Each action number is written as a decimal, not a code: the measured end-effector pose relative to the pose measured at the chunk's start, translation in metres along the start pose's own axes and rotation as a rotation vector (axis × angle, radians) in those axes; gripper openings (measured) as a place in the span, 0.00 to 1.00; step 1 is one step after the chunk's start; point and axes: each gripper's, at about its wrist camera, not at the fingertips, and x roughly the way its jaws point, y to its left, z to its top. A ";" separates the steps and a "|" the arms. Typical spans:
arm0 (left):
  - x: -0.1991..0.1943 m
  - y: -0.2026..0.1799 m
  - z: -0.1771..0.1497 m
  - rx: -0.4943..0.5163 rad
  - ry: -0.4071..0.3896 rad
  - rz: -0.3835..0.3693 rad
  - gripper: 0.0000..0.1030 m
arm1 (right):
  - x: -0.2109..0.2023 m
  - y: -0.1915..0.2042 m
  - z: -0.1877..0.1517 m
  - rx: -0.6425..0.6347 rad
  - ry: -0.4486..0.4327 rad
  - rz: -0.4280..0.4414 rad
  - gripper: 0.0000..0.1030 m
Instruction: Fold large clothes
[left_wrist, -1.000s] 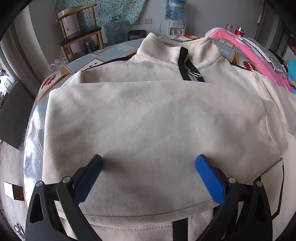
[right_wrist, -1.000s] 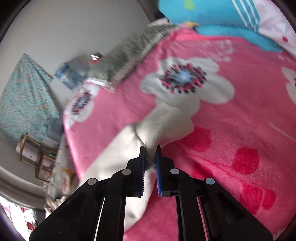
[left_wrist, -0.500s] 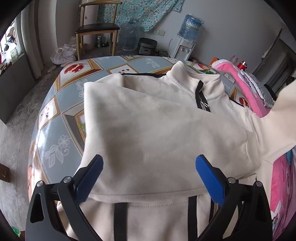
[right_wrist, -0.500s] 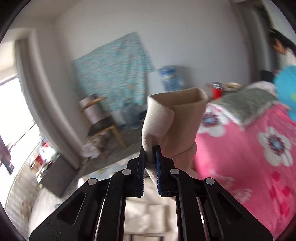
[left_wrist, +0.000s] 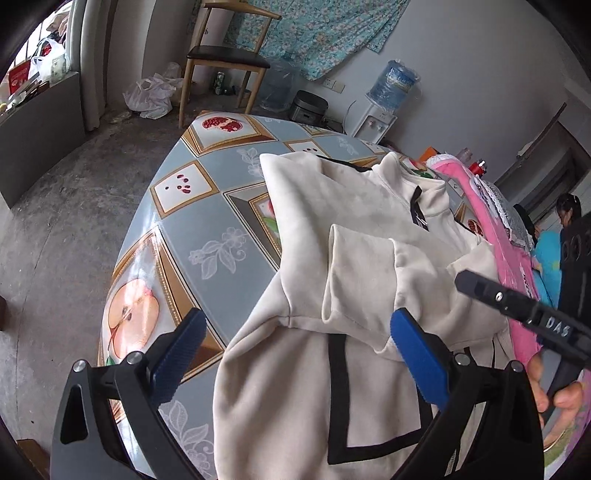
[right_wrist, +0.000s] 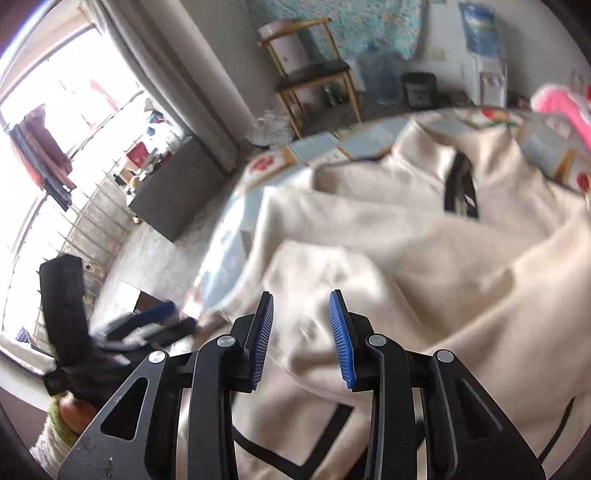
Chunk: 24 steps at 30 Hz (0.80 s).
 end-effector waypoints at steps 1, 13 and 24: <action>-0.001 0.000 0.002 0.009 -0.014 -0.011 0.95 | -0.004 -0.012 -0.007 0.024 -0.007 -0.008 0.32; 0.053 -0.050 0.046 0.105 0.025 -0.071 0.47 | -0.135 -0.213 -0.039 0.387 -0.220 -0.281 0.50; 0.103 -0.046 0.045 0.064 0.181 0.039 0.33 | -0.105 -0.317 0.002 0.578 -0.117 -0.165 0.53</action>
